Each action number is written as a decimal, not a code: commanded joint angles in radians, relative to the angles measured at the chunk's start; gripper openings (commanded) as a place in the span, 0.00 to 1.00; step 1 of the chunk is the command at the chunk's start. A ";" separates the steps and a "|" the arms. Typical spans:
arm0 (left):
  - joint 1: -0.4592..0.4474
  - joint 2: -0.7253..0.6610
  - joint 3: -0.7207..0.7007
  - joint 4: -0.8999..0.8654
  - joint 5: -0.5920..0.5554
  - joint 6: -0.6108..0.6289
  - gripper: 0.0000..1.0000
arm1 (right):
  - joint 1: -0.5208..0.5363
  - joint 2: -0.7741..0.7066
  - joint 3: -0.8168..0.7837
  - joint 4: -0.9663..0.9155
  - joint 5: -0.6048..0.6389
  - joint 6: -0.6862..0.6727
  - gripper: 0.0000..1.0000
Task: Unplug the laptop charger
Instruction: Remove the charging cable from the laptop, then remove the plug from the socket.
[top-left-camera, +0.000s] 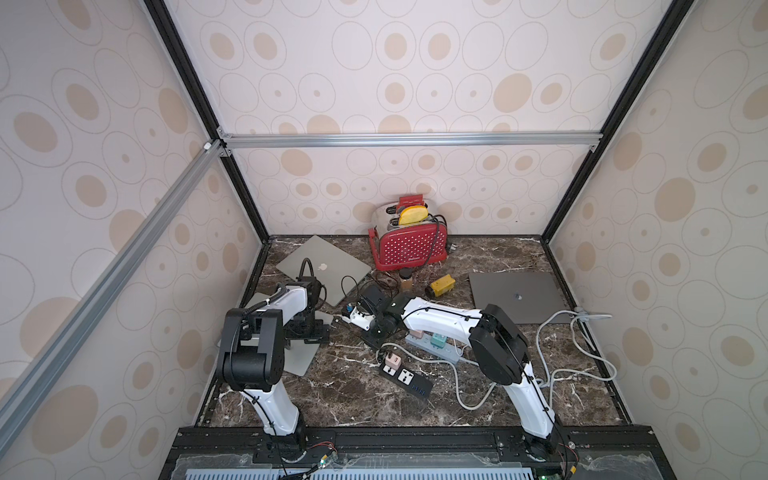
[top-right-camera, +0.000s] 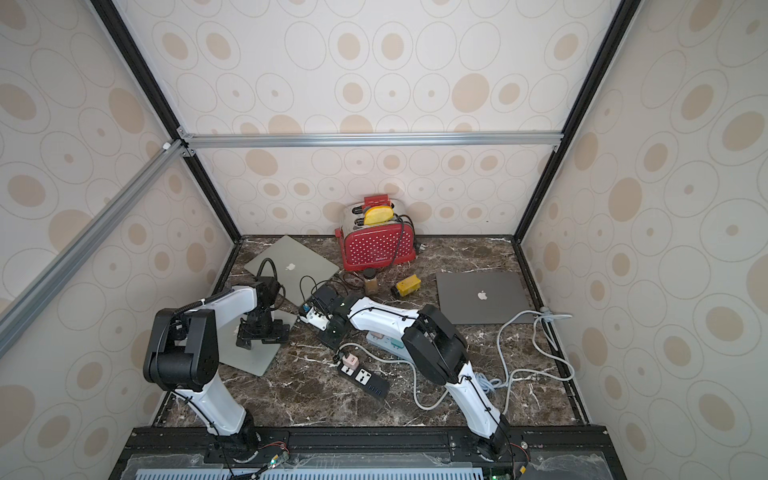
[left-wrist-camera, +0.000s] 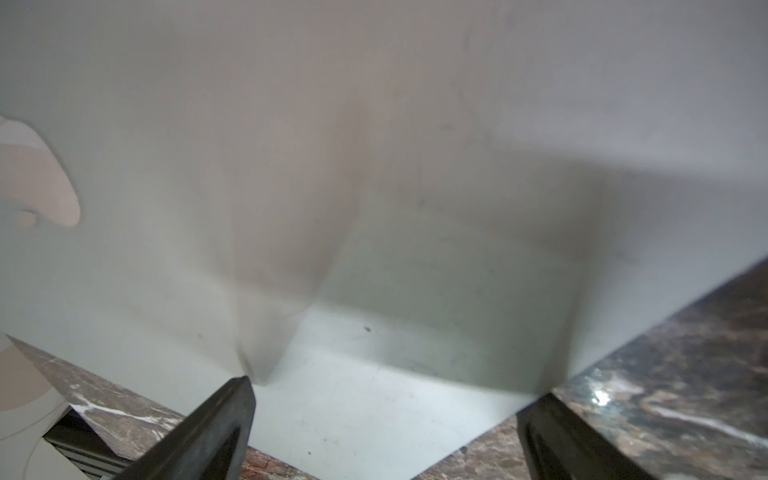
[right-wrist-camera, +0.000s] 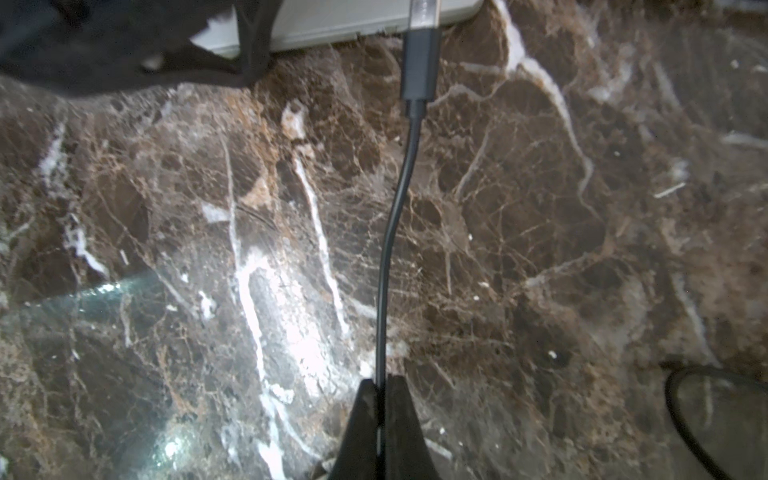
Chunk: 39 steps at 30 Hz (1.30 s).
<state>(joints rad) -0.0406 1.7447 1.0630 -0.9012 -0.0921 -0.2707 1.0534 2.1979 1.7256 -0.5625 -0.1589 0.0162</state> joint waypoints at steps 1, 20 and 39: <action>-0.002 -0.045 -0.003 0.025 0.055 -0.027 0.99 | -0.016 -0.013 0.009 -0.037 0.001 -0.012 0.16; -0.190 -0.433 -0.181 0.168 0.551 -0.143 0.99 | -0.127 -0.491 -0.303 -0.089 -0.204 0.005 0.72; -0.462 -0.468 -0.325 0.232 0.532 -0.310 0.99 | -0.078 -0.538 -0.620 0.217 -0.243 0.123 0.71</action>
<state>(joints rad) -0.4656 1.2900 0.7528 -0.7109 0.4267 -0.5117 0.9657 1.6360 1.0882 -0.4568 -0.3752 0.1154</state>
